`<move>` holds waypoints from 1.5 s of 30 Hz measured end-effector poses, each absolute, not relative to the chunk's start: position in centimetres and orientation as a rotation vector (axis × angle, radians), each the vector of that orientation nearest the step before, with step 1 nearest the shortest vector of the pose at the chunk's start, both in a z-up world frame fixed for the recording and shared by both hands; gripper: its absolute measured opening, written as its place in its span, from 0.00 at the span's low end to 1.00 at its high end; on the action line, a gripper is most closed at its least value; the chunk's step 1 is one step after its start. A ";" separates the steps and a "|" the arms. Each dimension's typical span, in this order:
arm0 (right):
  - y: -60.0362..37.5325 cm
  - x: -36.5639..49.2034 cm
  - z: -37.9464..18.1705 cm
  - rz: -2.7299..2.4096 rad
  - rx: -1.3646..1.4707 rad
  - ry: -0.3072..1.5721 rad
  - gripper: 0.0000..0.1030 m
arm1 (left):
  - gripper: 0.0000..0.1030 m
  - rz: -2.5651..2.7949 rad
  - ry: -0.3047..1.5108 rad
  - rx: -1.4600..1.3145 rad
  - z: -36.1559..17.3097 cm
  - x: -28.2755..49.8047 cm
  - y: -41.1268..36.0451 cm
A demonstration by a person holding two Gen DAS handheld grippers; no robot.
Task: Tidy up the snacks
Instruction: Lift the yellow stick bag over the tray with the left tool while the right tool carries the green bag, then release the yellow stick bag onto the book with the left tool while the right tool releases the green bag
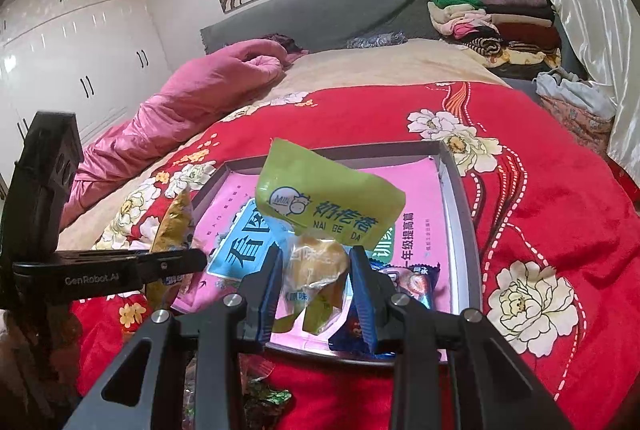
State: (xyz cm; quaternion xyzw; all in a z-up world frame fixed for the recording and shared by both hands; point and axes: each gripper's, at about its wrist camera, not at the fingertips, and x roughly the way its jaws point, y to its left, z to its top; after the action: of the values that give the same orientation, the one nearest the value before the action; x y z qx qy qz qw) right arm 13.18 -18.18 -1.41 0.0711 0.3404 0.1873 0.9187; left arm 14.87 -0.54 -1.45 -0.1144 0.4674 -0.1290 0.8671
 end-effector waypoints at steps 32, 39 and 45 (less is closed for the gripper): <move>-16.9 13.5 -3.8 0.375 0.066 0.794 0.35 | 0.16 -0.272 0.992 -0.216 -2.9 17.3 -2.3; -17.2 13.5 -3.7 0.379 0.088 0.795 0.36 | 0.16 -0.275 0.997 -0.217 -3.0 17.9 -2.8; -17.3 13.5 -3.7 0.384 0.109 0.794 0.38 | 0.17 -0.290 1.020 -0.237 -3.3 18.0 -2.8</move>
State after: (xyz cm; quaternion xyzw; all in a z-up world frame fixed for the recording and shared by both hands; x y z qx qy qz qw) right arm 13.52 -17.34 -3.72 0.0526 0.3840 0.1857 0.9029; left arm 17.95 -2.84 -3.31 -0.1127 0.4851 -0.1378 0.8561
